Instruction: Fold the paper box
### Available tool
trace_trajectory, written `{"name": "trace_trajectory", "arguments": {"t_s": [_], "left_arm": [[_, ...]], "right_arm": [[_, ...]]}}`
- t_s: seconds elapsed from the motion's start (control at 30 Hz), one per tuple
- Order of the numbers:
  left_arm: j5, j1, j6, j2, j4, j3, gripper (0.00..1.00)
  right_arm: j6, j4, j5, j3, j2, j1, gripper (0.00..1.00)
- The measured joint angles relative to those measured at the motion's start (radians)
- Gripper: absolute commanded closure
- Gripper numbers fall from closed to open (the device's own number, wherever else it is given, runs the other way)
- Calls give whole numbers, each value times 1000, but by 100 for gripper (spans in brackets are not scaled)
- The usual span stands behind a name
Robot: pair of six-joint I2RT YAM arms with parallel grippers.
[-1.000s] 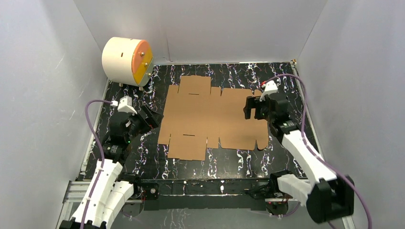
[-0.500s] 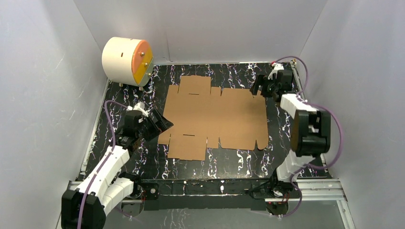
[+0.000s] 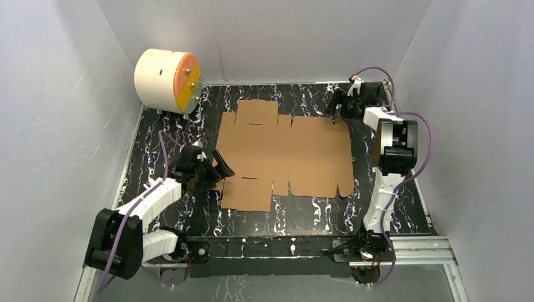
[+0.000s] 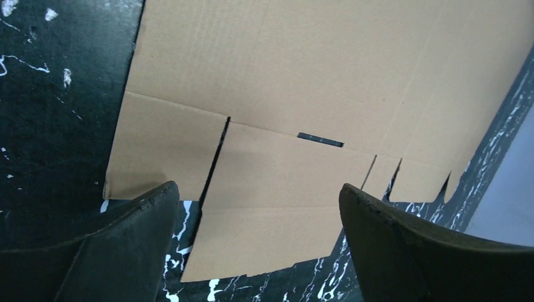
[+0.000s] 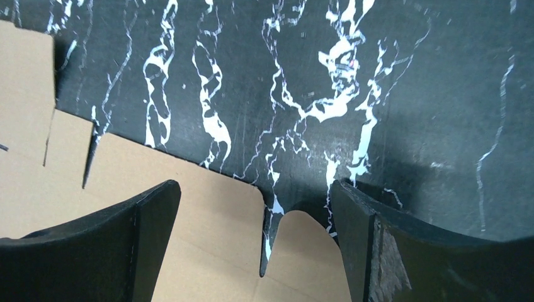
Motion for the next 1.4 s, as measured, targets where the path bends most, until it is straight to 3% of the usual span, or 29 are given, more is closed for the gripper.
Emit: {"name": "trace_trajectory", "arguments": {"t_s": [0.33, 0.8, 1.13, 1.4], "left_arm": [[-62, -1, -8, 46, 10, 4, 6], [-205, -1, -2, 122, -6, 57, 6], [-355, -1, 58, 369, -13, 259, 5], [-428, 6, 144, 623, 6, 517, 5]], "right_arm": [[-18, -35, -28, -12, 27, 0, 1], [56, -50, -12, -406, -272, 0, 1], [114, -64, 44, -652, -494, 3, 1], [140, -113, 90, -811, -674, 33, 1]]}}
